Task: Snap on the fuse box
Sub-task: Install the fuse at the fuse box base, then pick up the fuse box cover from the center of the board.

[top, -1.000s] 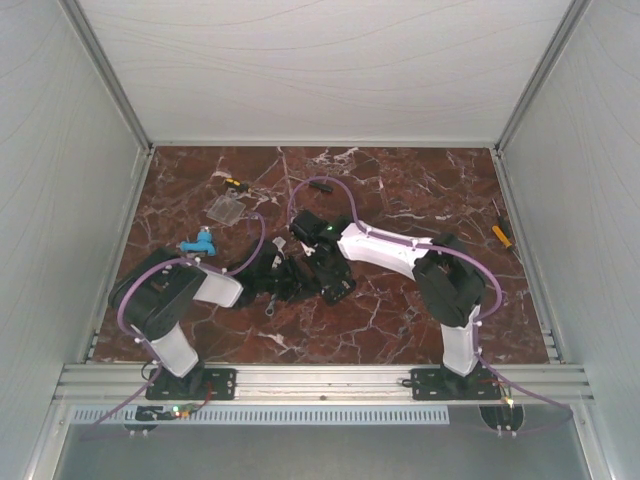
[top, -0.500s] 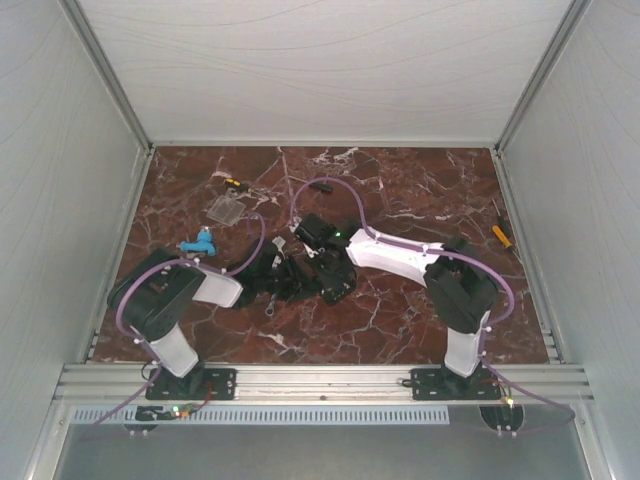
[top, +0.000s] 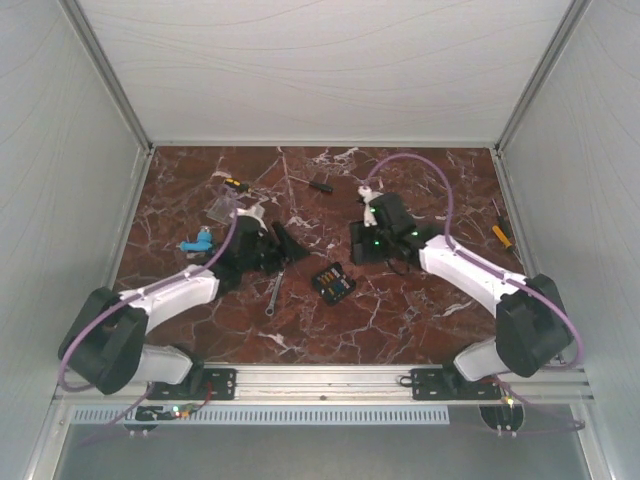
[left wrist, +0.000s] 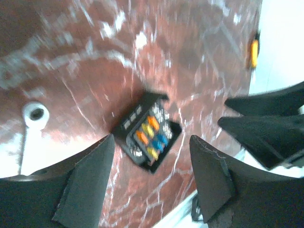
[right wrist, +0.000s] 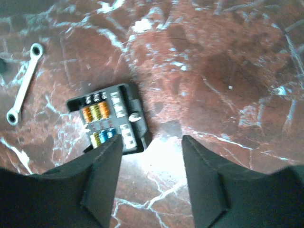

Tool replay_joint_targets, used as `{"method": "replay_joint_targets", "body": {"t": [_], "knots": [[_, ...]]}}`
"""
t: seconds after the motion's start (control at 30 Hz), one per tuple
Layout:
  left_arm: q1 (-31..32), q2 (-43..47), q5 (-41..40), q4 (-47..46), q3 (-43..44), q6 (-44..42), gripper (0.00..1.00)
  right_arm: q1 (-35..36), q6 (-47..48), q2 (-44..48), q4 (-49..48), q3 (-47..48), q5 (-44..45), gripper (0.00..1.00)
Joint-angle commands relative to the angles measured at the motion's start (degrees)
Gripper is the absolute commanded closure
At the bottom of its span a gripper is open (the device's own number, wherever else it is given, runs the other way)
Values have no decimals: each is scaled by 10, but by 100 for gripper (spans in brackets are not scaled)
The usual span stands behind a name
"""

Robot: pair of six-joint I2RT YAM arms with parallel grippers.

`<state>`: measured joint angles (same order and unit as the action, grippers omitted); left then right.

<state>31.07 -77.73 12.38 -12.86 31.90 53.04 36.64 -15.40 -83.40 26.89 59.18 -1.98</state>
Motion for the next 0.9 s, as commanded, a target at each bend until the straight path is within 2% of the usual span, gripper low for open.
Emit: {"method": "replay_joint_targets", "body": {"t": [0.0,0.13,0.27,0.37,0.57,0.73,0.87], "knots": [[-77,35,-46,68,42,-55,33,-71,-47,43,-158,-86,-110,46],[-161,27,-61,75,66,-74,24,-107,-80,51,-226,-133,-129,36],[-265,4,2,8,56,-32,23,-128,-129,62,-294,-187,-146,27],[-307,-18,9,-48,47,-4,23,-129,-142,71,-320,-210,-151,21],[-358,-113,-4,-137,63,46,26,-129,-133,90,-314,-216,-137,16],[-359,-191,-38,-96,135,44,28,-129,-125,90,-305,-214,-125,15],[-361,-214,-73,-87,143,44,29,-129,-122,82,-304,-210,-123,15]]}}
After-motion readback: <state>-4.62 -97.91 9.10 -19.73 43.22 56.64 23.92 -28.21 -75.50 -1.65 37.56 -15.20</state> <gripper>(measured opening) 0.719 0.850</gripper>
